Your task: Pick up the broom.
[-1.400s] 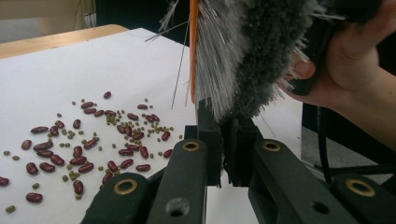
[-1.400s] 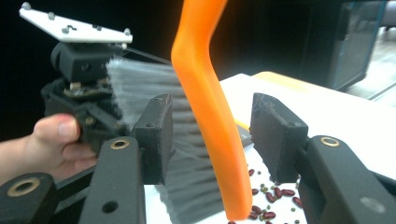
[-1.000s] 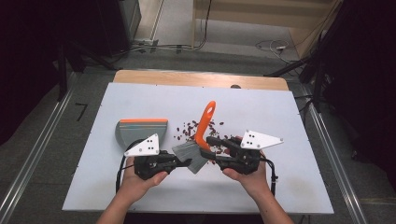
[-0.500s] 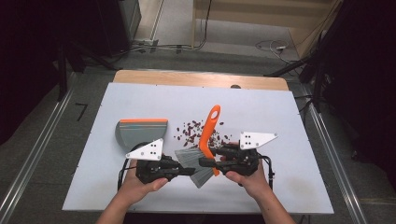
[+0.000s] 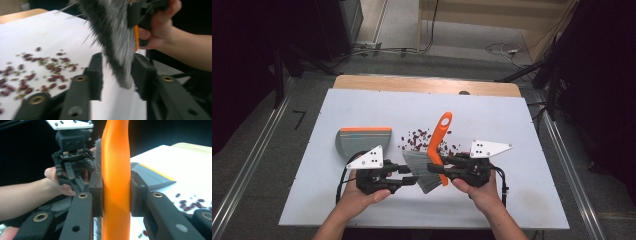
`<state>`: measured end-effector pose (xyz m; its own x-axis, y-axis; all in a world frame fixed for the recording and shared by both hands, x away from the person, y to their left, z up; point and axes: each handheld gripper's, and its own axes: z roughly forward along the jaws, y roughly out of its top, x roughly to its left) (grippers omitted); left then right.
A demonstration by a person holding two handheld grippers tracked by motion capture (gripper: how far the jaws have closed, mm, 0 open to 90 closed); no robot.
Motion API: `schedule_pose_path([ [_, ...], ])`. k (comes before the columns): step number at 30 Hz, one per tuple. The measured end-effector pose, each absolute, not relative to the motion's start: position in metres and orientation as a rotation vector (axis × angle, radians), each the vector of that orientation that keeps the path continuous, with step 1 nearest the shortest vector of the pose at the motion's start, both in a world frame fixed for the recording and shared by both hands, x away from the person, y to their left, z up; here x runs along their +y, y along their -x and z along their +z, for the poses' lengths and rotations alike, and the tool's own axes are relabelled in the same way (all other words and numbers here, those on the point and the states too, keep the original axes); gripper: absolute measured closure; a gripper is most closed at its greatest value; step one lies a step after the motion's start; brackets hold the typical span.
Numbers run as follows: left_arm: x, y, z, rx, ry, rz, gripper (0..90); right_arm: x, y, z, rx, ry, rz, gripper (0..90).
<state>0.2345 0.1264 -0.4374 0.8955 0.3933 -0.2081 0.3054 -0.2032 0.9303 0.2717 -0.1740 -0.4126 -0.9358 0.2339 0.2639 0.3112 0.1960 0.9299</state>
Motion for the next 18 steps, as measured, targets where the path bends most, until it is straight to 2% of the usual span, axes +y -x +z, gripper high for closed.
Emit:
schedule_pose_path([
  [4, 0.134, -0.236, -0.437, 0.585, -1.789, 0.125, 37.2, -0.18, -0.276, -0.411, -2.417, 0.638, -1.872, 68.1],
  [7, 0.136, -0.236, -0.437, 0.602, -1.781, 0.14, 34.7, -0.182, -0.277, -0.411, -2.447, 0.691, -1.862, 68.1],
  [8, 0.137, -0.236, -0.437, 0.649, -1.783, 0.182, 23.3, -0.183, -0.278, -0.411, -2.487, 0.731, -1.851, 68.1],
  [10, 0.14, -0.236, -0.437, 0.68, -1.778, 0.195, 15.1, -0.185, -0.279, -0.411, -2.506, 0.779, -1.843, 68.0],
  [18, 0.156, -0.237, -0.435, 0.715, -1.727, 0.215, 3.3, -0.191, -0.285, -0.413, -2.542, 0.922, -1.823, 68.0],
])
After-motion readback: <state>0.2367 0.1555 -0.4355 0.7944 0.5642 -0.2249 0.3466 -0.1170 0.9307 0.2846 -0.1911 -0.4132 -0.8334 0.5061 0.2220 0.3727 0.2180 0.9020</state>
